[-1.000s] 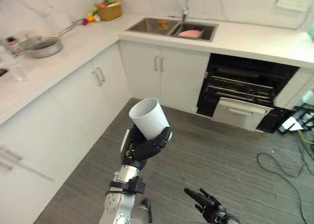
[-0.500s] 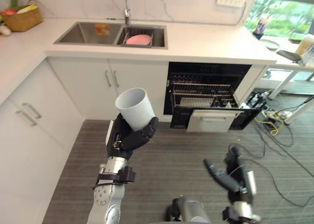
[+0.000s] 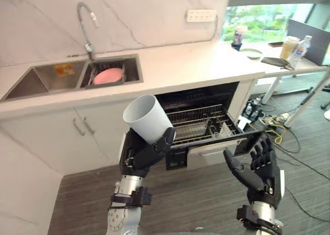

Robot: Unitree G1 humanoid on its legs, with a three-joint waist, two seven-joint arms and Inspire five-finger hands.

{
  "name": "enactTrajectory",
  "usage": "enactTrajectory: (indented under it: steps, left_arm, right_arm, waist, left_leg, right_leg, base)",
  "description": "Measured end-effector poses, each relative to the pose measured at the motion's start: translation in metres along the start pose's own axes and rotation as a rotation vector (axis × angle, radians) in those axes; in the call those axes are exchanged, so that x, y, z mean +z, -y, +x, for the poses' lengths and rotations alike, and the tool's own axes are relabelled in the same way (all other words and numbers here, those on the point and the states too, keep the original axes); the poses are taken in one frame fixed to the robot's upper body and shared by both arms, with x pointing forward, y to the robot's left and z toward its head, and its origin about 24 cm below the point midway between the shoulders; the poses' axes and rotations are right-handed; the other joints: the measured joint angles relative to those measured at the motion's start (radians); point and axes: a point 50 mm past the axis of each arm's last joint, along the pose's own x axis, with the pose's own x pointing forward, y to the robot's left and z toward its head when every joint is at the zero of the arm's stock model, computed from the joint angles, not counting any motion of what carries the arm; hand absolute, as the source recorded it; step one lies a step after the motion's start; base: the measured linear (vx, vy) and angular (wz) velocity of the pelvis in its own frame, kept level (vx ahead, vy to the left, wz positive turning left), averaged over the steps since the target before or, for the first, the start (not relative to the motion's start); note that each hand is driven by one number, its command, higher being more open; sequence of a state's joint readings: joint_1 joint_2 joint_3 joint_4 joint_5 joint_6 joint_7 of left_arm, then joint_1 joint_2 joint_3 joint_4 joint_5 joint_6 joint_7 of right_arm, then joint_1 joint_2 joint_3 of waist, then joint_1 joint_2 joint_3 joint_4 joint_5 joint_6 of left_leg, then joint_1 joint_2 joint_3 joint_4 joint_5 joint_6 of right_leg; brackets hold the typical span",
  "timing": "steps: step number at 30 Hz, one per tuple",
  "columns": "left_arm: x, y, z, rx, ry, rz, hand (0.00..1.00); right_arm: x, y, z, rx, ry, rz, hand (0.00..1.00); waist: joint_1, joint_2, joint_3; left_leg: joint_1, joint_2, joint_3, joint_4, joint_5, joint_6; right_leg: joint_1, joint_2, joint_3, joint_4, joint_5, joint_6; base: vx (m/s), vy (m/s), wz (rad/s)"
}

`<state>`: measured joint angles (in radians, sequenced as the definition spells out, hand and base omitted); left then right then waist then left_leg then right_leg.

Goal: Walk over to the sink, pick up the cup, carry it to the dishwasher, place the cup inside the dishwasher, then close the dishwasher door

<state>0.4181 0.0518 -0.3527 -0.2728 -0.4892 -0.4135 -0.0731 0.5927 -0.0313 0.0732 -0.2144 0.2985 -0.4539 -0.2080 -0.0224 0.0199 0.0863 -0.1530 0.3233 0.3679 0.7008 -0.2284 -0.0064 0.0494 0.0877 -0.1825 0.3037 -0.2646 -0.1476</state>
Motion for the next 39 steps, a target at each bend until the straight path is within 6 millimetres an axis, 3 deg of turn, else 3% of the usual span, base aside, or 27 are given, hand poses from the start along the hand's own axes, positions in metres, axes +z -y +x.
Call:
enactTrajectory:
  steps: [1,3,5,8,9,11,12,13,14,16,17,19,23,27,30,33,36,39]
  left_arm:
    - [-0.001,0.001,-0.001,0.005,0.000,-0.007,0.00]
    - [-0.005,0.005,-0.004,0.014,-0.011,-0.034,0.00]
    - [-0.007,0.006,-0.007,0.023,-0.022,-0.034,0.00]
    - [-0.014,0.009,-0.009,0.006,-0.060,-0.029,0.00]
    - [-0.018,0.006,-0.011,0.003,-0.086,-0.017,0.00]
    - [-0.024,0.002,-0.006,-0.024,-0.129,0.009,0.00]
    - [-0.024,-0.002,-0.001,-0.021,-0.138,0.025,0.00]
    - [-0.023,-0.006,0.000,-0.004,-0.138,0.038,0.00]
    - [-0.022,-0.014,0.000,0.043,-0.148,0.060,0.00]
    - [-0.021,-0.022,-0.002,0.108,-0.154,0.080,0.00]
    - [-0.018,-0.025,0.001,0.129,-0.140,0.089,0.00]
    - [-0.015,-0.029,0.004,0.141,-0.126,0.109,0.00]
    - [-0.016,-0.030,0.004,0.167,-0.129,0.104,0.00]
    - [-0.015,-0.027,0.009,0.167,-0.108,0.091,0.00]
    - [-0.010,-0.025,0.016,0.193,-0.073,0.100,0.00]
    - [-0.004,-0.027,0.019,0.248,-0.033,0.127,0.00]
    - [0.001,-0.032,0.021,0.307,-0.001,0.157,0.00]
    - [0.002,-0.033,0.020,0.356,0.017,0.185,0.00]
  right_arm:
    - [0.002,-0.003,0.001,0.016,0.007,-0.009,1.00]
    - [0.005,-0.018,0.012,0.097,0.037,-0.035,1.00]
    - [0.002,-0.031,0.022,0.154,0.056,-0.061,1.00]
    - [-0.011,-0.038,0.025,0.147,0.025,-0.106,1.00]
    - [-0.021,-0.036,0.022,0.122,-0.016,-0.120,1.00]
    - [-0.035,-0.034,0.018,0.065,-0.076,-0.125,1.00]
    - [-0.043,-0.036,0.019,0.048,-0.105,-0.125,1.00]
    - [-0.047,-0.039,0.020,0.057,-0.121,-0.124,1.00]
    - [-0.054,-0.047,0.019,0.095,-0.153,-0.126,1.00]
    - [-0.059,-0.054,0.014,0.164,-0.173,-0.142,1.00]
    - [-0.059,-0.060,0.011,0.205,-0.167,-0.152,1.00]
    - [-0.055,-0.068,0.013,0.260,-0.136,-0.158,1.00]
    - [-0.052,-0.064,0.017,0.306,-0.116,-0.191,1.00]
    - [-0.052,-0.062,0.019,0.317,-0.113,-0.202,1.00]
    - [-0.048,-0.070,0.024,0.342,-0.089,-0.181,1.00]
    - [-0.046,-0.078,0.026,0.369,-0.075,-0.157,1.00]
    - [-0.045,-0.082,0.028,0.388,-0.069,-0.152,1.00]
    - [-0.041,-0.087,0.035,0.410,-0.047,-0.141,1.00]
  waist:
    - [0.001,-0.002,-0.003]
    - [0.026,-0.009,-0.010]
    - [0.037,-0.006,-0.012]
    - [0.036,0.011,-0.043]
    - [0.034,-0.016,-0.073]
    - [0.027,-0.051,-0.120]
    - [0.036,-0.063,-0.121]
    - [0.040,-0.066,-0.118]
    - [0.041,-0.056,-0.110]
    - [0.032,-0.028,-0.109]
    - [0.023,-0.036,-0.121]
    - [0.024,-0.071,-0.131]
    - [0.031,-0.057,-0.128]
    - [0.032,-0.049,-0.122]
    - [0.036,-0.044,-0.115]
    - [0.046,-0.036,-0.100]
    - [0.082,-0.017,-0.083]
    - [0.089,0.005,-0.069]
  left_leg:
    - [0.002,-0.014,-0.009,-0.095,0.003,-0.005]
    - [0.008,-0.100,-0.151,-0.392,0.044,-0.045]
    - [-0.002,-0.138,-0.248,-0.442,0.085,-0.062]
    - [-0.028,-0.155,-0.253,-0.394,0.177,-0.028]
    - [-0.033,-0.182,-0.266,-0.330,0.140,-0.088]
    - [-0.025,-0.231,-0.237,-0.324,0.097,-0.065]
    - [0.007,-0.242,-0.200,-0.364,0.092,-0.056]
    - [0.035,-0.241,-0.175,-0.394,0.091,-0.054]
    - [0.107,-0.231,-0.130,-0.440,0.089,-0.043]
    - [0.189,-0.204,-0.095,-0.486,0.084,-0.035]
    - [0.199,-0.195,-0.081,-0.497,0.084,-0.035]
    - [0.196,-0.221,-0.071,-0.499,0.075,-0.032]
    - [0.195,-0.218,-0.078,-0.516,0.069,-0.030]
    - [0.180,-0.219,-0.128,-0.535,0.068,-0.031]
    - [0.139,-0.224,-0.149,-0.526,0.069,-0.031]
    - [0.114,-0.240,-0.180,-0.511,0.077,-0.020]
    - [0.105,-0.241,-0.204,-0.507,0.090,-0.020]
    - [0.083,-0.226,-0.192,-0.464,0.095,-0.016]
  right_leg:
    - [0.003,-0.006,0.020,0.004,-0.003,0.006]
    - [0.017,-0.035,0.137,0.011,-0.023,0.041]
    - [0.044,-0.053,0.217,0.011,-0.044,0.080]
    - [0.118,-0.080,0.266,0.014,-0.096,0.167]
    - [0.129,-0.117,0.282,0.026,-0.117,0.200]
    - [0.088,-0.176,0.274,0.092,-0.110,0.223]
    - [0.026,-0.204,0.246,0.196,-0.085,0.259]
    - [-0.010,-0.215,0.217,0.267,-0.056,0.258]
    - [-0.045,-0.251,0.135,0.349,-0.050,0.214]
    - [-0.059,-0.273,0.012,0.343,-0.072,0.184]
    - [-0.089,-0.260,-0.024,0.258,-0.058,0.186]
    - [-0.133,-0.259,-0.049,0.117,0.064,0.171]
    - [-0.096,-0.236,-0.043,-0.003,0.086,0.199]
    - [-0.083,-0.221,-0.045,-0.077,0.130,0.204]
    - [-0.034,-0.211,-0.063,-0.243,0.219,0.236]
    - [0.019,-0.214,-0.102,-0.353,0.276,0.239]
    - [0.023,-0.212,-0.124,-0.357,0.282,0.238]
    - [0.004,-0.210,-0.129,-0.300,0.256,0.233]
  base:
    - [0.46,0.136,-0.92]
    - [0.38,0.189,-1.18]
    - [0.38,0.253,-1.30]
    - [0.41,0.370,-0.87]
    - [0.33,0.344,-0.41]
    - [0.41,0.412,-0.27]
    - [0.37,0.386,-0.51]
    - [0.28,0.344,-0.93]
    - [0.22,0.293,-0.90]
    - [0.19,0.273,-0.78]
    - [0.12,0.151,-0.49]
    - [0.13,0.039,-0.41]
    - [0.10,0.002,-0.30]
    - [-0.02,0.015,-0.08]
    - [-0.06,0.051,0.08]
    - [-0.07,0.045,0.32]
    - [-0.10,-0.027,0.27]
    - [-0.08,-0.040,0.11]
